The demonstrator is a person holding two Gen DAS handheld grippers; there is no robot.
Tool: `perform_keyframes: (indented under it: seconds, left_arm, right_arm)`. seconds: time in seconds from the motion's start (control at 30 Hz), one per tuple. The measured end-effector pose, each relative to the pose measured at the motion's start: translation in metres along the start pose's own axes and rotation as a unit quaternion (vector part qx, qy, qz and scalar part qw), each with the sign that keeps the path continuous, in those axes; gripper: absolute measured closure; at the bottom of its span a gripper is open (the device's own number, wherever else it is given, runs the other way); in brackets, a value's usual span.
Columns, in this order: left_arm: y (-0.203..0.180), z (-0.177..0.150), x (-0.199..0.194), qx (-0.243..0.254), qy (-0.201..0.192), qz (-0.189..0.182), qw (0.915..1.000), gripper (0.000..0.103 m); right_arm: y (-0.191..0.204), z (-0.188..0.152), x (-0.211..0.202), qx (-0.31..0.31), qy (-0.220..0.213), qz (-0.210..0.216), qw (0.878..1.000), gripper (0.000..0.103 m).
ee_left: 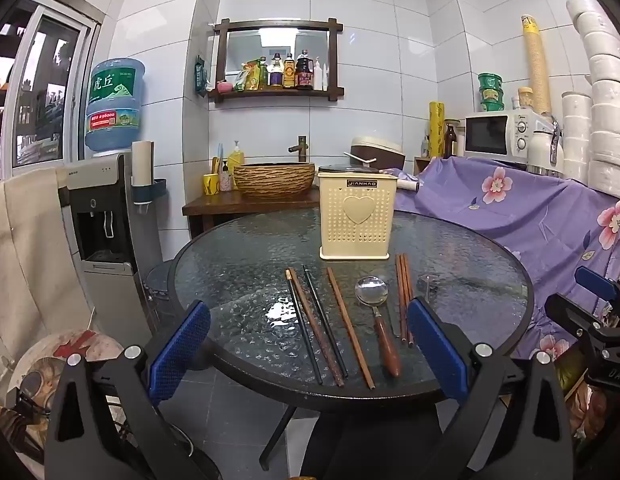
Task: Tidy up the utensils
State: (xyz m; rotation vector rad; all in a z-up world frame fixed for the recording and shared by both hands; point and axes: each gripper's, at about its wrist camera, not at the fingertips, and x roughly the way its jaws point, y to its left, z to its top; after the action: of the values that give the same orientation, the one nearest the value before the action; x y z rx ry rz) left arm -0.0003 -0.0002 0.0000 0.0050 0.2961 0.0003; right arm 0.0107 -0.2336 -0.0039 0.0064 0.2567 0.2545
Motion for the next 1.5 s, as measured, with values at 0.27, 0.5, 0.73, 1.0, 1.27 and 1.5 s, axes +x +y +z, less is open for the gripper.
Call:
perform_keyframes:
  seconds: [0.27, 0.5, 0.73, 1.0, 1.27, 1.5]
  left_arm:
    - [0.0002, 0.0004, -0.0011, 0.0, 0.0, 0.002, 1.0, 0.006]
    - [-0.0051, 0.0004, -0.0017, 0.004, 0.001, 0.002, 1.0, 0.006]
    - [-0.0044, -0.0004, -0.0014, 0.006, 0.001, -0.001, 1.0, 0.006]
    - [-0.0015, -0.0015, -0.0017, 0.004, 0.0, -0.004, 1.0, 0.006]
    - [-0.0021, -0.0004, -0.0043, 0.006, -0.002, -0.004, 1.0, 0.006]
    - [-0.003, -0.0006, -0.004, 0.006, -0.002, -0.005, 1.0, 0.006]
  right_arm:
    - [0.0, 0.0008, -0.0003, 0.001, 0.0, -0.002, 1.0, 0.005]
    - [0.001, 0.0002, -0.0018, 0.0, -0.001, -0.001, 1.0, 0.005]
    - [0.0012, -0.0014, 0.0003, 0.001, 0.001, -0.001, 1.0, 0.005]
    - [0.0007, -0.0017, 0.0027, 0.0, 0.003, 0.001, 1.0, 0.005]
    - [0.0019, -0.0003, 0.0022, -0.003, 0.003, 0.002, 1.0, 0.005]
    - [0.0025, 0.0001, 0.0025, -0.003, 0.004, 0.003, 1.0, 0.005]
